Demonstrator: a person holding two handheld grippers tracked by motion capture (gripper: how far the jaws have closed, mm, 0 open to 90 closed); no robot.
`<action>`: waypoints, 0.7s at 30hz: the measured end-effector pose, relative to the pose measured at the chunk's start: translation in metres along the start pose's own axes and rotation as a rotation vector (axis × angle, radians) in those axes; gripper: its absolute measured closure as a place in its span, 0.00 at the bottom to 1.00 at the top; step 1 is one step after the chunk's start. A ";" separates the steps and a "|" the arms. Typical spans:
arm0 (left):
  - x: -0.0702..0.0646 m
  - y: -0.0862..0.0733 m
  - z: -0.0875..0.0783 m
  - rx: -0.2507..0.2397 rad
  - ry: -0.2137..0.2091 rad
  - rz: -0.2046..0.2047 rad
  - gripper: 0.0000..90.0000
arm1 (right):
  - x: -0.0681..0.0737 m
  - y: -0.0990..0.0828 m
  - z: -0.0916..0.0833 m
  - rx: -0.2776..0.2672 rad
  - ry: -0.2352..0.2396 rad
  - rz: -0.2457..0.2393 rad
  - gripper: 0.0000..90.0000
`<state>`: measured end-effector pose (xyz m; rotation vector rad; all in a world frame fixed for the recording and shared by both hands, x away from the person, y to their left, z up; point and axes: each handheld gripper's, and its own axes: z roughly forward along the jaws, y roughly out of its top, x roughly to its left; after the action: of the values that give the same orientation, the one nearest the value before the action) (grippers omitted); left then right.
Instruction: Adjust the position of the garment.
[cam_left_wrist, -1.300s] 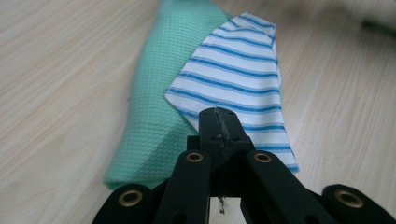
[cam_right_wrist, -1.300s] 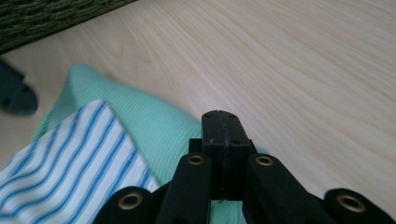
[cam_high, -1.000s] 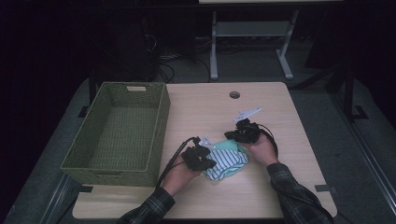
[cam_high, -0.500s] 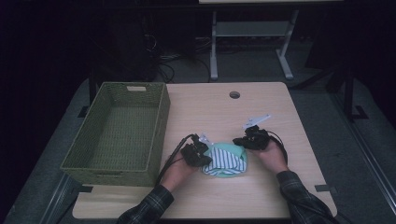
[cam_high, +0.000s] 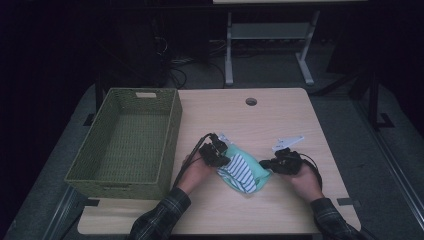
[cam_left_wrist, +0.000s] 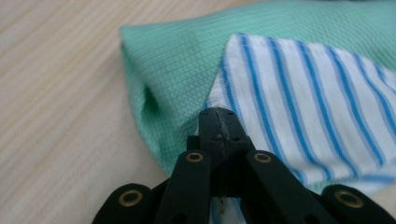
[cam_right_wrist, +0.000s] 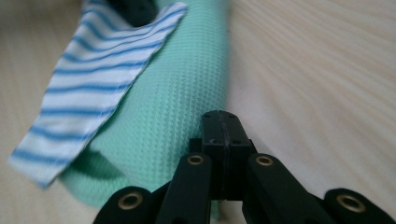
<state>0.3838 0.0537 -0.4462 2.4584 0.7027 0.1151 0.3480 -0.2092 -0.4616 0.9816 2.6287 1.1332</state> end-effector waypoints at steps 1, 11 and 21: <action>0.001 0.001 0.001 0.000 -0.001 0.001 1.00 | 0.003 -0.002 -0.002 0.002 0.003 0.001 1.00; 0.008 0.007 0.004 -0.014 -0.001 0.004 1.00 | 0.025 -0.017 -0.008 0.008 0.030 -0.017 1.00; 0.005 0.004 -0.018 -0.059 -0.026 0.004 0.82 | 0.019 -0.020 -0.021 -0.051 -0.029 0.026 0.80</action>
<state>0.3857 0.0621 -0.4294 2.4010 0.6744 0.1035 0.3157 -0.2207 -0.4575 1.0176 2.5589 1.1763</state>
